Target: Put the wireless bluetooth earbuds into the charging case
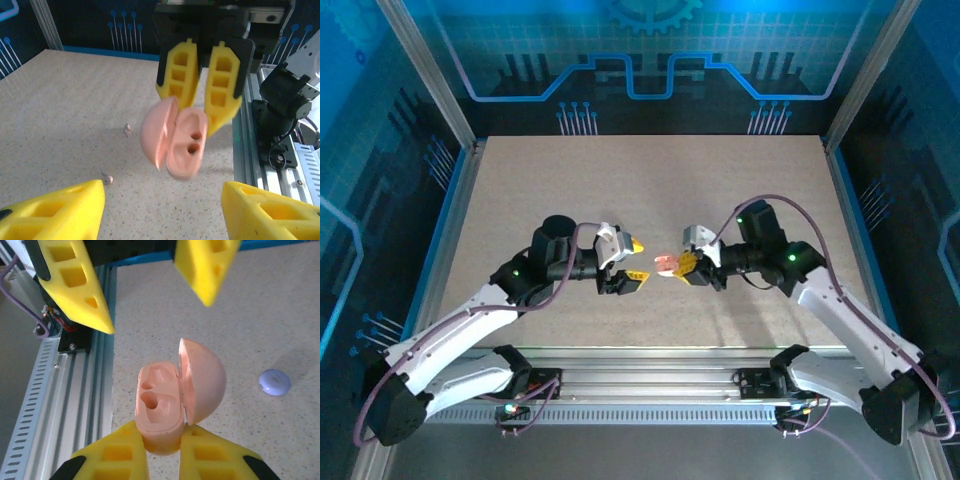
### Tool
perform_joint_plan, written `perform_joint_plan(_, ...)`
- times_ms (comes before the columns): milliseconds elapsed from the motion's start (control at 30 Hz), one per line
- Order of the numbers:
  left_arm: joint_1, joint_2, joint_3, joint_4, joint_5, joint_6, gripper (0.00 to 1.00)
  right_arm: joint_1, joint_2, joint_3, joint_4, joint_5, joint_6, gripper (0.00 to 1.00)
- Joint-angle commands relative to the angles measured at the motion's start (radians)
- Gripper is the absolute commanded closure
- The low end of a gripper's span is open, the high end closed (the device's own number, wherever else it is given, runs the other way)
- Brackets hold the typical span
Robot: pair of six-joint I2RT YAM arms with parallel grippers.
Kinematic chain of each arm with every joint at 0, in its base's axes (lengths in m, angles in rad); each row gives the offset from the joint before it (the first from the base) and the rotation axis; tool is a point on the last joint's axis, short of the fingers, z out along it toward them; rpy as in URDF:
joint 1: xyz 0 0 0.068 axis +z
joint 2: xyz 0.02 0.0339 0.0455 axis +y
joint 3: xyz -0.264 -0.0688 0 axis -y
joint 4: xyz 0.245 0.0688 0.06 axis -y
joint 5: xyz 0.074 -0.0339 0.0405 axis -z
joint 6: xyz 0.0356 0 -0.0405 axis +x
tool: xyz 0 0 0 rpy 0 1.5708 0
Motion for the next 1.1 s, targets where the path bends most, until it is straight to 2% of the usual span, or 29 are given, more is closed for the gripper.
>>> perform_joint_plan(0, 0.004, -0.013, -0.052, 0.228, 0.108, -0.087, 0.37, -0.042, -0.064, -0.065, 0.219, -0.131, 0.099, 0.85)
perform_joint_plan(333, 0.003, 0.039, -0.059, 0.315, 0.205, -0.114, 0.43, -0.049, -0.085, -0.098, 0.339, -0.247, 0.168, 0.85)
perform_joint_plan(633, -0.017, 0.080, -0.054, 0.380, 0.240, -0.159, 0.51, -0.047, -0.085, -0.123, 0.435, -0.260, 0.232, 0.85)
perform_joint_plan(767, -0.023, 0.096, -0.047, 0.407, 0.257, -0.179, 0.58, -0.047, -0.084, -0.134, 0.469, -0.263, 0.248, 0.84)
perform_joint_plan(933, -0.029, 0.101, -0.042, 0.430, 0.261, -0.193, 0.61, -0.045, -0.081, -0.141, 0.483, -0.272, 0.258, 0.84)
perform_joint_plan(1067, -0.032, 0.110, -0.040, 0.447, 0.267, -0.204, 0.67, -0.046, -0.079, -0.143, 0.482, -0.280, 0.258, 0.84)
